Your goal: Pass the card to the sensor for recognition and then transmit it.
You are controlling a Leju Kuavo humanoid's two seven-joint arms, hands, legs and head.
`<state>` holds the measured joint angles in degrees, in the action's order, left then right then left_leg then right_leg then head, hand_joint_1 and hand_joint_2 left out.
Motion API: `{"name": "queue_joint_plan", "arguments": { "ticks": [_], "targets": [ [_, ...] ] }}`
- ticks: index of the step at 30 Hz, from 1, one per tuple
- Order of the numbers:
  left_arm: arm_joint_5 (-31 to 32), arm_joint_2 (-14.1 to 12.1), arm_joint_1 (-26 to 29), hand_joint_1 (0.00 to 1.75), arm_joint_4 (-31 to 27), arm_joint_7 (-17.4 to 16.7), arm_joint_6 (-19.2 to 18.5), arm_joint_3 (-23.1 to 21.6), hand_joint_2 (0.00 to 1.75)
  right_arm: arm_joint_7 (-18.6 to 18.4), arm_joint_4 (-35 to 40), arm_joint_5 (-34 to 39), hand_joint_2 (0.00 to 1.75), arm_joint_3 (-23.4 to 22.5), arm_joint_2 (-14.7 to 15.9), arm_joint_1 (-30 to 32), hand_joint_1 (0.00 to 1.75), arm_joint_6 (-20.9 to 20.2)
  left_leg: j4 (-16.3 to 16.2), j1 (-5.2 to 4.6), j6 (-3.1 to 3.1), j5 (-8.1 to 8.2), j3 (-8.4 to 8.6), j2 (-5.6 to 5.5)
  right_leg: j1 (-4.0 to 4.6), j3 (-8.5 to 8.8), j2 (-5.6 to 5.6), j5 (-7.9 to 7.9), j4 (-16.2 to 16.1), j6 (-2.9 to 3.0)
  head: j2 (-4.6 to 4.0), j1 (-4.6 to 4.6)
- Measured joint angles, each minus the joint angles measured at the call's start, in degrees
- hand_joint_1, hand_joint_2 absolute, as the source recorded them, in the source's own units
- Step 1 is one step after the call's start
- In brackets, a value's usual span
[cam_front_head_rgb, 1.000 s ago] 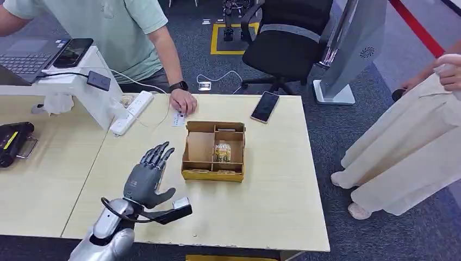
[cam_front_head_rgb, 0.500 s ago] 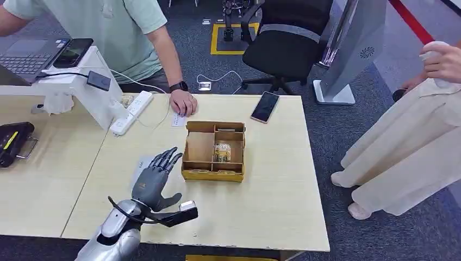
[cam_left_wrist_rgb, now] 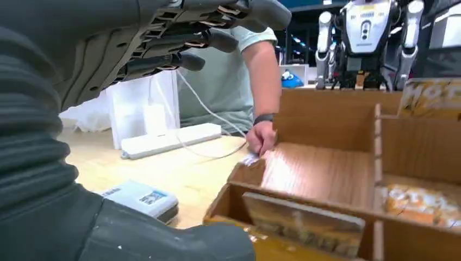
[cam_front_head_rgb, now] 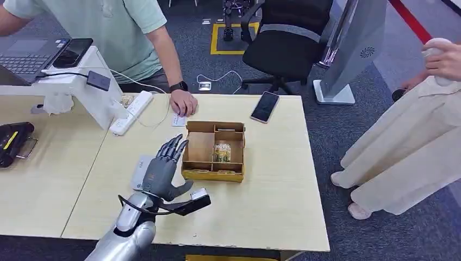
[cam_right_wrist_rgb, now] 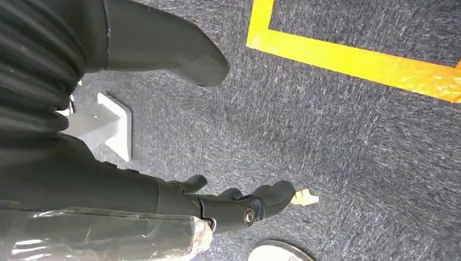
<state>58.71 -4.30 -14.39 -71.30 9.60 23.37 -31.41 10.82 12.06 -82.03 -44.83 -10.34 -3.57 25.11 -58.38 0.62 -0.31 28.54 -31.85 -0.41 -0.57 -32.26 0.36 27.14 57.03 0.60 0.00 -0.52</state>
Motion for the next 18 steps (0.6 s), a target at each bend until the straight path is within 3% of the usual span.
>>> {"name": "queue_joint_plan", "arguments": {
  "ticks": [18],
  "targets": [
    [-1.3, 0.2, -0.1, 0.00, 0.6, 0.6, -2.8, -0.5, 1.75, 0.0, 0.0, 0.0, 1.75, 0.7, 0.0, 0.0, 0.00, 0.0, 0.0, 0.00, 0.00, 0.00, 0.00, 0.01, 0.00, 0.00, 0.00, 0.00, 0.0, 0.00, 0.00, 0.02]
  ]
}}
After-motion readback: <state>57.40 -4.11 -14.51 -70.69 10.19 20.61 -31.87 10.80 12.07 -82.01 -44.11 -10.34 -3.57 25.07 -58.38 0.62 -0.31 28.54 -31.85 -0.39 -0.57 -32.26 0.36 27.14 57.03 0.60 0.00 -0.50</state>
